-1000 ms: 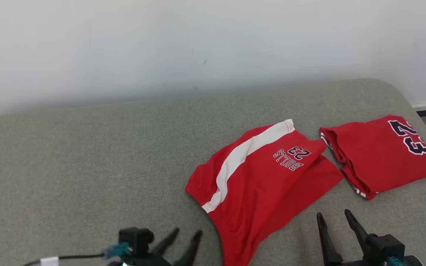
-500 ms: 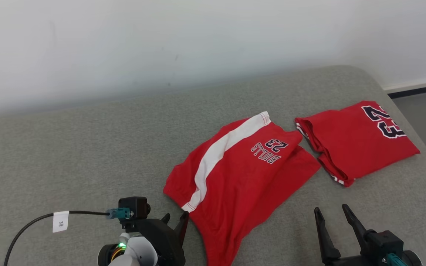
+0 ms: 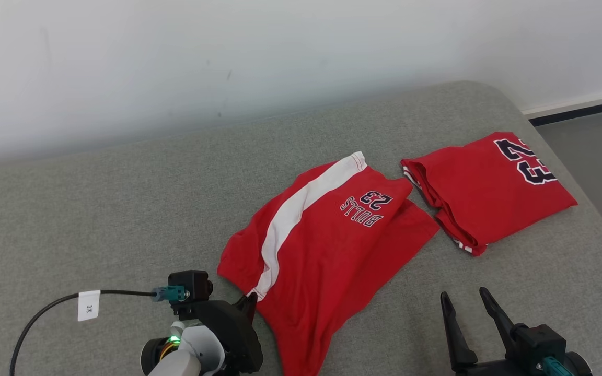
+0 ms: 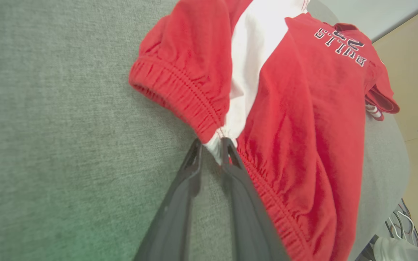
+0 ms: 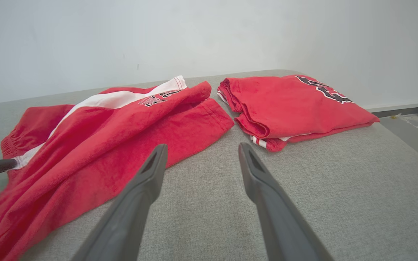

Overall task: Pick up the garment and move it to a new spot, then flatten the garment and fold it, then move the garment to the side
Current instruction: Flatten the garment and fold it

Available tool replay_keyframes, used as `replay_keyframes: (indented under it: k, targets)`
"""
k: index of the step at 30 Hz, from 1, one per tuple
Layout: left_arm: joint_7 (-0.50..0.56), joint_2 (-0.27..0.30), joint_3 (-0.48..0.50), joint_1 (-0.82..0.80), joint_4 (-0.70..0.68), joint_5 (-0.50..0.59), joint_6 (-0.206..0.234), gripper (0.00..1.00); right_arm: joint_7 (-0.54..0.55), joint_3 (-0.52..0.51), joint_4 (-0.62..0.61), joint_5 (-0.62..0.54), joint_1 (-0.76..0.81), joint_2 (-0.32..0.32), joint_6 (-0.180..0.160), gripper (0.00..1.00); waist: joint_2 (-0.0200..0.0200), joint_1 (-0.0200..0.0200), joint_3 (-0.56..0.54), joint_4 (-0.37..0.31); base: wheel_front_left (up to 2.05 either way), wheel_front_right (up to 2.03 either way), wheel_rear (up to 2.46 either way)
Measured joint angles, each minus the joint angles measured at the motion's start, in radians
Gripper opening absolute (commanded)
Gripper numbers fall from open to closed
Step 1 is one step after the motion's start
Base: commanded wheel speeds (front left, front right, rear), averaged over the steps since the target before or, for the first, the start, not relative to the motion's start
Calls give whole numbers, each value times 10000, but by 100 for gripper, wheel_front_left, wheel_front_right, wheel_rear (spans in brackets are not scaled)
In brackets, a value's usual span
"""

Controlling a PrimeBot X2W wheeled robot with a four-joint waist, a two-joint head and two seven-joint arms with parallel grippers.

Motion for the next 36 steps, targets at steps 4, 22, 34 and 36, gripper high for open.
replay_keyframes:
  k: [4, 22, 34, 36]
  targets:
    - [-19, -33, -29, -62, 150, -8, -75, 16, -25, -31, 50, -2, -19, -2, 0, 100, 0, 0, -42, -40, 0, 0, 0]
    - [-706, 128, -12, 8, 67, -90, -263, 0, 82, 65, -199, -201, -177, -104, 0, 100, 0, 0, -230, 187, 0, 0, 0]
    - [-968, 1302, 165, 1305, -1749, 196, 470, 0, 2945, 54, -506, 782, -2173, -1026, -2, 100, 0, 0, -100, 1195, 0, 0, 0]
    - [-878, 1262, 52, 1304, -1981, 211, 539, 0, 3812, 232, -309, 970, -2896, -1221, -2, 100, 0, 0, -36, 1452, 0, 0, 0]
